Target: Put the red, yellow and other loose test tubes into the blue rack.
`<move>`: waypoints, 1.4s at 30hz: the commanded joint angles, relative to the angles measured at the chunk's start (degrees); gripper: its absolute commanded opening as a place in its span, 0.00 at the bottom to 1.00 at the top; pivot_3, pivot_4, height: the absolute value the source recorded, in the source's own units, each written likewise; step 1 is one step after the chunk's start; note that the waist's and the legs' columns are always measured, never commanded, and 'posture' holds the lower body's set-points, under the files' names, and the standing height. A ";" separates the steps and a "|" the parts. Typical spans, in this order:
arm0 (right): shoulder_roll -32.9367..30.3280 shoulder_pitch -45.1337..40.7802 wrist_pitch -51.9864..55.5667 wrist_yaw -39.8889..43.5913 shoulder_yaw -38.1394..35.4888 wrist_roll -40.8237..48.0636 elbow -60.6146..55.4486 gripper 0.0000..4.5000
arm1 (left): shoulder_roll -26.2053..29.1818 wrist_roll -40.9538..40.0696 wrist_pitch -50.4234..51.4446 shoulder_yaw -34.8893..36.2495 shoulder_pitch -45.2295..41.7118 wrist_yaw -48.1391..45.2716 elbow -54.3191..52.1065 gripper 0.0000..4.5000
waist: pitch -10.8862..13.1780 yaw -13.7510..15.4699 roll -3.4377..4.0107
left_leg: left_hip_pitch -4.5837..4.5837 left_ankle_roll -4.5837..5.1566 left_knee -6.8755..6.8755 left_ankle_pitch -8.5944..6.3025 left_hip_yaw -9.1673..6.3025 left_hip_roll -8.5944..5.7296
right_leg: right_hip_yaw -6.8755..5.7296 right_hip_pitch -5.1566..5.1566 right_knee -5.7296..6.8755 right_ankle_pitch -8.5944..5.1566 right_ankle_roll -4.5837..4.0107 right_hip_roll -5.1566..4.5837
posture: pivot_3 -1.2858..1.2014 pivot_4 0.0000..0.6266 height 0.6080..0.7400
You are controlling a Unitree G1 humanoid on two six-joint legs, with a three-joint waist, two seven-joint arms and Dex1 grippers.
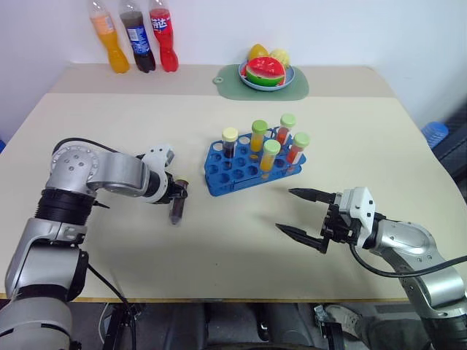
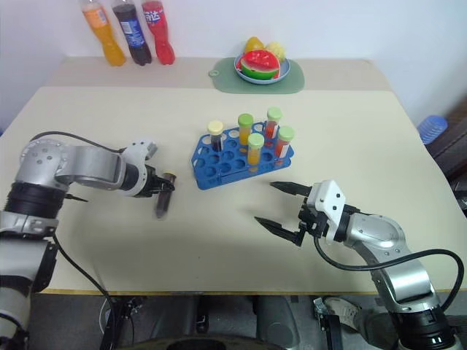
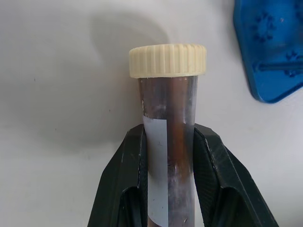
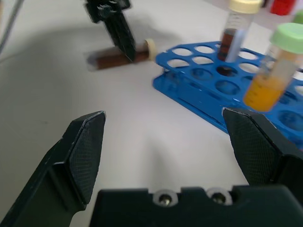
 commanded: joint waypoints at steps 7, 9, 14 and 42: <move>3.50 -1.24 -0.91 -3.60 -0.60 -0.76 0.11 0.97 | 5.99 25.81 -13.39 16.68 12.19 -55.26 -21.03 0.16 | -0.02 0.16 0.05 | 0.00 -0.22 -0.08 0.12 0.10 0.00 | -0.01 -0.03 -0.08 -0.11 -0.22 0.01 | 0.52 0.24 1.00; 3.50 -0.49 -0.32 -3.86 -1.16 -0.30 -0.40 0.97 | 4.73 29.67 -17.64 18.24 12.48 -63.89 -21.53 0.16 | -0.02 0.60 0.02 | -0.02 -0.21 -0.08 0.12 0.08 0.00 | -0.02 -0.02 -0.10 -0.12 -0.23 0.00 | 0.52 0.24 1.00; 3.77 1.34 1.50 -5.83 -3.18 0.32 -0.17 0.97 | -2.16 47.98 -38.06 14.98 15.09 -85.07 -26.37 0.16 | -0.02 1.41 0.02 | -0.08 -0.20 -0.08 0.11 0.14 -0.01 | -0.01 0.05 -0.40 -0.12 -0.25 -0.05 | 0.52 0.24 1.00; 6.43 14.08 3.50 -14.92 -8.35 -0.73 -8.62 0.97 | -32.65 90.88 -85.15 3.83 6.83 -104.46 14.11 0.16 | -0.07 1.46 0.04 | 0.02 0.12 0.03 -0.06 -0.01 0.04 | -0.04 0.49 -0.80 -0.03 -0.10 0.11 | 0.52 0.24 1.00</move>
